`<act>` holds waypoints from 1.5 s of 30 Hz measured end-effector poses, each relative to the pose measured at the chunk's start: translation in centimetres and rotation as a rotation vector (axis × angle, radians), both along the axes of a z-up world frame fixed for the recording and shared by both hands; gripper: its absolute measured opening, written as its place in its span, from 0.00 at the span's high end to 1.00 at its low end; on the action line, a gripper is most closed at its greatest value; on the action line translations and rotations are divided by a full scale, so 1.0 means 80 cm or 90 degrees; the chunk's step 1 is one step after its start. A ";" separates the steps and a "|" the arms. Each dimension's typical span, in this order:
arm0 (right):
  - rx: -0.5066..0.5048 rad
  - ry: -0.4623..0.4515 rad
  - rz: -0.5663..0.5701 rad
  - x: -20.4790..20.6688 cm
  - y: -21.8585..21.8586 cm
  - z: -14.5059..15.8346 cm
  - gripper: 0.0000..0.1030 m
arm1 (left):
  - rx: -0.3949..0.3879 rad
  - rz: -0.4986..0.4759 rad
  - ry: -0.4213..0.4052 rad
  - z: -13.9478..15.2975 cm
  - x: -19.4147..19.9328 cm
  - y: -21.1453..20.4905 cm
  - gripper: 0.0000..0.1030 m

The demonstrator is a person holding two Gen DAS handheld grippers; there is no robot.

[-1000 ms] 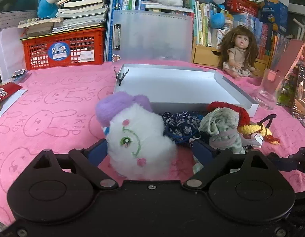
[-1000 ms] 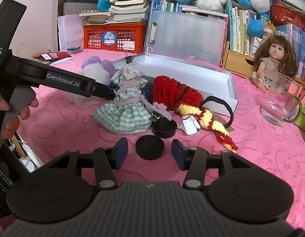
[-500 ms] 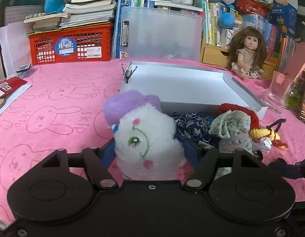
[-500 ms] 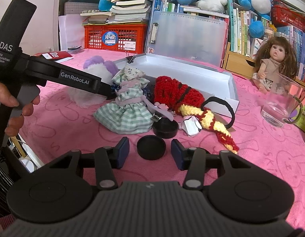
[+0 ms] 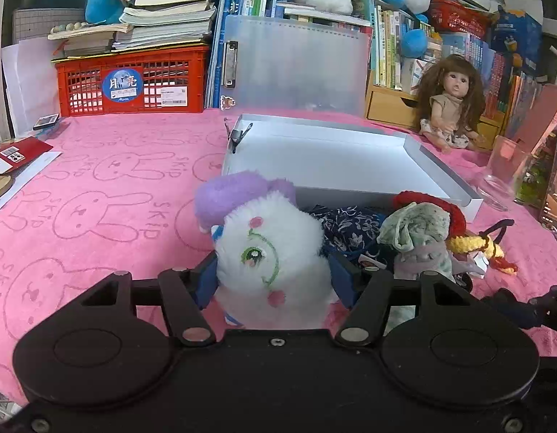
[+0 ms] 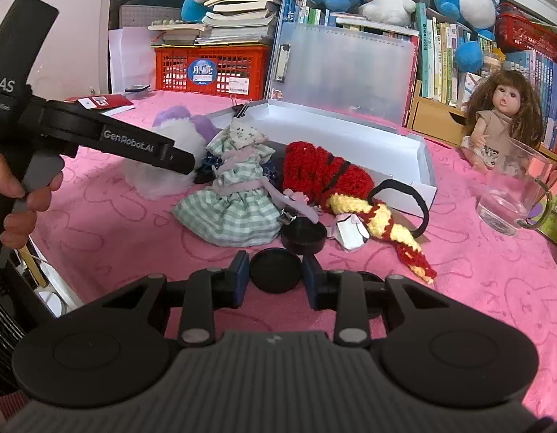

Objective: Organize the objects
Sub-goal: 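Grasp a black round lid with the right gripper while the left holds the white plush, then lower the white plush into the white tray with the left while the right drops the lid there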

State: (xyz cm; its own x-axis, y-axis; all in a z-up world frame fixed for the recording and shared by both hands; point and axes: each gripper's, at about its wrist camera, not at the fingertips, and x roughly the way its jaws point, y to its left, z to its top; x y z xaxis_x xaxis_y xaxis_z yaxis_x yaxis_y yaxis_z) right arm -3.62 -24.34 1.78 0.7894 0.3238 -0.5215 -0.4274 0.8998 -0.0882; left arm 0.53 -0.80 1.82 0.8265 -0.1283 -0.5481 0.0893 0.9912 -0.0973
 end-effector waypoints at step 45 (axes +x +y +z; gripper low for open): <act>0.087 -0.076 -0.132 0.033 -0.049 0.052 0.65 | -0.045 -0.032 -0.070 0.076 0.003 0.019 0.41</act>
